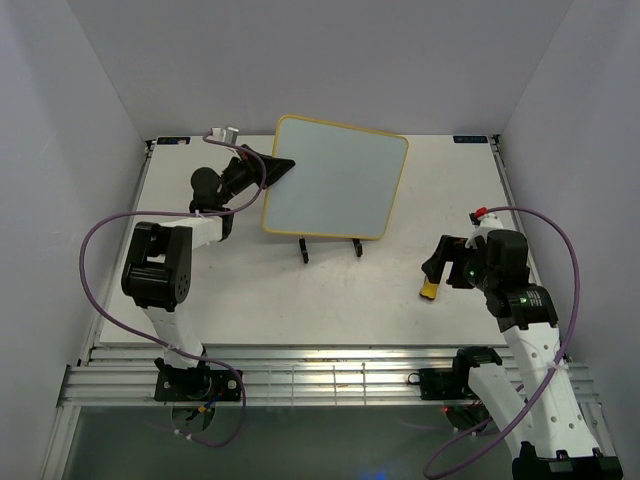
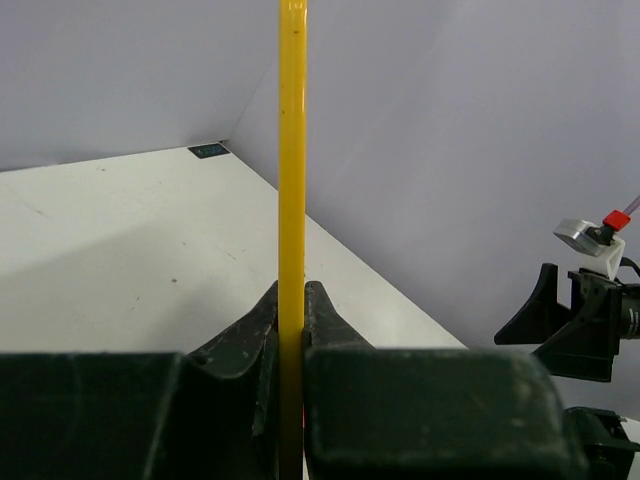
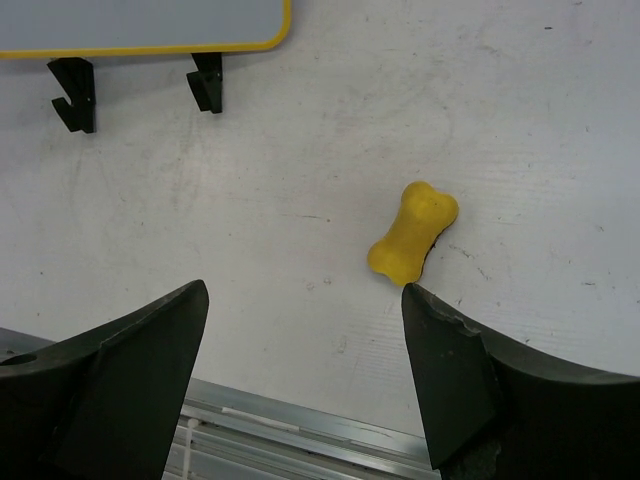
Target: Erase the whiteboard
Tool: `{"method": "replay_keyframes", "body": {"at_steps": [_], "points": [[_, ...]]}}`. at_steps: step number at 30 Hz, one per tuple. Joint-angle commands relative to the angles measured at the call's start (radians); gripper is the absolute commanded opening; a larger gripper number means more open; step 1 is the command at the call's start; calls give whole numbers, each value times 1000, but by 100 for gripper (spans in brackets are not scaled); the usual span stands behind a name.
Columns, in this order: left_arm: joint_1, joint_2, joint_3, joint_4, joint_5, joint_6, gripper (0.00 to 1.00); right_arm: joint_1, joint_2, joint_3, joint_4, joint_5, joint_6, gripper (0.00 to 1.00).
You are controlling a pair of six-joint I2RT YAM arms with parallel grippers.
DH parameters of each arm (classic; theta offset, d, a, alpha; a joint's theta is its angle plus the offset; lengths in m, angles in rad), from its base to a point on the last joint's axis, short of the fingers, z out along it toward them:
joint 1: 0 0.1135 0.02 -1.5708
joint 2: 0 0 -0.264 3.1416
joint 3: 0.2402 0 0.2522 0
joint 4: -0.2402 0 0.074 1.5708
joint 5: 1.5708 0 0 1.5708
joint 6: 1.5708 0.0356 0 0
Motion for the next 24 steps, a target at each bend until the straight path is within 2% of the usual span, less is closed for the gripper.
{"method": "replay_keyframes", "body": {"at_steps": [1,4,8,12,18,20,24], "points": [[4,-41,44,171,-9,-35,0,-4,6,57,16,-28,-19,84],[18,-8,40,189,10,-32,0,-4,2,55,19,-32,-17,83],[52,59,31,309,72,-73,0,-4,2,44,19,-40,-22,83],[76,131,66,318,150,-78,0,-4,0,37,28,-51,-23,83],[79,144,11,334,136,58,0,-4,3,37,36,-69,-23,82],[79,162,-11,389,135,86,0,-4,2,38,36,-72,-26,82],[84,205,6,418,168,158,0,-4,-1,49,33,-82,-26,82]]}}
